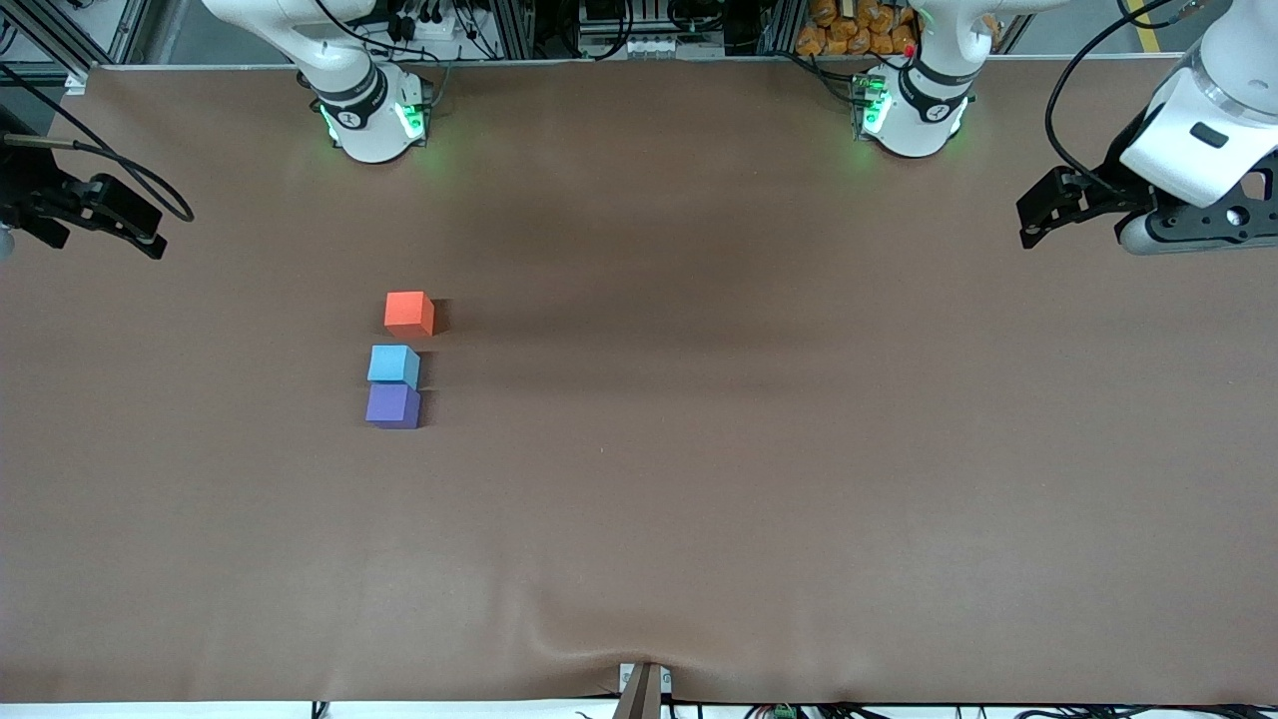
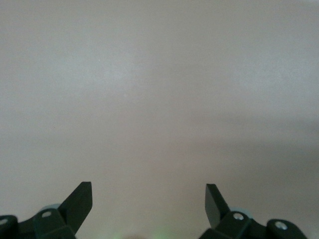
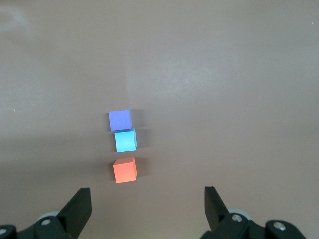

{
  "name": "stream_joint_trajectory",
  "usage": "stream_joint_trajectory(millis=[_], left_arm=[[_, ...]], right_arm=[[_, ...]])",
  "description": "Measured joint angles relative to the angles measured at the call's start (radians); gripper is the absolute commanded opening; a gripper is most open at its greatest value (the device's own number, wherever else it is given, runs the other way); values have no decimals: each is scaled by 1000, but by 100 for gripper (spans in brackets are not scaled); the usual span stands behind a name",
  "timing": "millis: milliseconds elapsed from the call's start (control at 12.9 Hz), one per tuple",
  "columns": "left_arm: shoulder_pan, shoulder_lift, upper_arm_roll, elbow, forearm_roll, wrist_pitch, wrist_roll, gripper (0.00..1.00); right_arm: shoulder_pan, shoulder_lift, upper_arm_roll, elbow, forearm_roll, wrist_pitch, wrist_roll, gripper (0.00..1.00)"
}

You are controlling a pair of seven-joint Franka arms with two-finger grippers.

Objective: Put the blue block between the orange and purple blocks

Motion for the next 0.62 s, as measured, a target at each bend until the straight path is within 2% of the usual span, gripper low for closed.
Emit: stream_joint_trajectory(millis=[311,621], left_arm=[[1,0,13,0,0,-3,44,100],[5,-2,76,5,0,-62,138,100]], right_arm=[[-4,0,-6,0,2,-3,-71,100],[-11,0,-12,-1,3,-10,-121,100]])
